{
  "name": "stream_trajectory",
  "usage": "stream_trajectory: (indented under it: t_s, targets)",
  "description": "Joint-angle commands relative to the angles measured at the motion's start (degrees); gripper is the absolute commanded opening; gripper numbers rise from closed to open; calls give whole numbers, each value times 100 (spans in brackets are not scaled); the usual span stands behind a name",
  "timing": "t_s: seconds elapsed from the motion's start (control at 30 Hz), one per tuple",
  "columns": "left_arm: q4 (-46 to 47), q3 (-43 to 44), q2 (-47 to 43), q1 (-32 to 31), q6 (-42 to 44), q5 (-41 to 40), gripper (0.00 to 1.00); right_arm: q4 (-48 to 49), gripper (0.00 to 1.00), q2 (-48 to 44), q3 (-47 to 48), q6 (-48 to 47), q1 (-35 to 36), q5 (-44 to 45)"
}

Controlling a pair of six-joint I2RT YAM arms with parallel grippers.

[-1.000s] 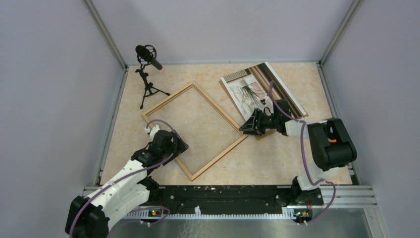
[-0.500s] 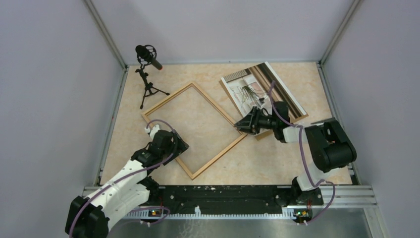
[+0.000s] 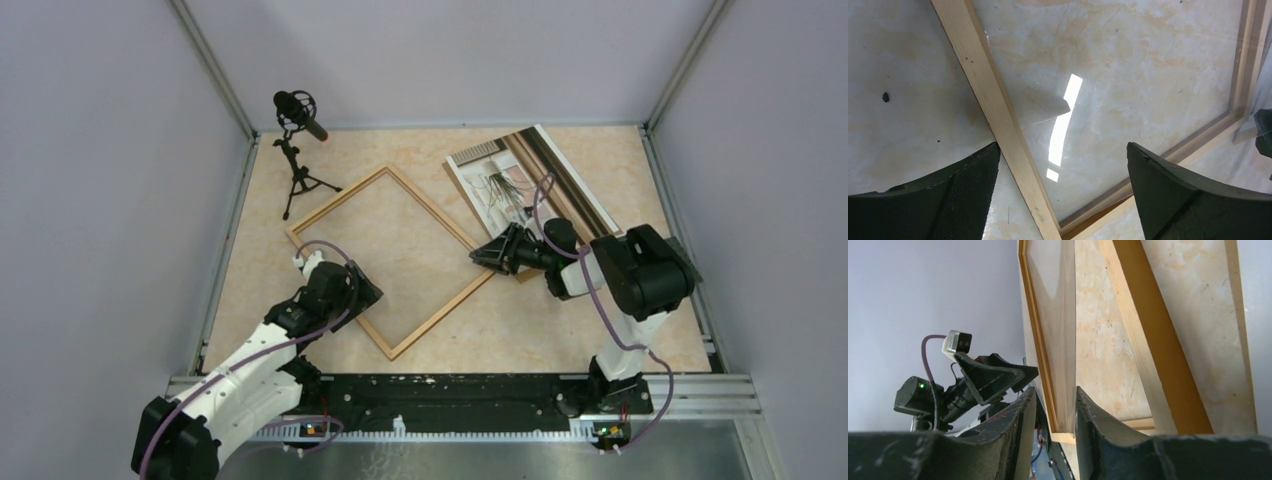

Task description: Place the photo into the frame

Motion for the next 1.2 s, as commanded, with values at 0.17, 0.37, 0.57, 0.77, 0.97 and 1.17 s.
stream_trajectory:
  t_s: [0.17, 0.37, 0.57, 0.77, 0.97, 1.17]
  targets:
    - [619, -74, -196, -13, 37, 332, 98, 2237, 32, 703, -291, 958, 792, 1589]
    - [952, -150, -457, -9, 161, 569, 98, 2309, 36, 800, -290, 1186, 1333, 2221]
    - [1254, -272, -566, -11, 194, 875, 98, 908, 38, 406, 86, 1098, 1937, 2994]
    - [977, -38, -684, -8, 613, 969, 98, 260, 33, 304, 219, 1253, 2067, 3337]
    - [438, 523, -1220, -8, 1402, 26, 98, 107, 27, 300, 359, 1448, 2069, 3221]
    - [63, 1521, -1138, -2, 1912, -1297, 98, -81, 16, 233, 444, 1716, 2066, 3098]
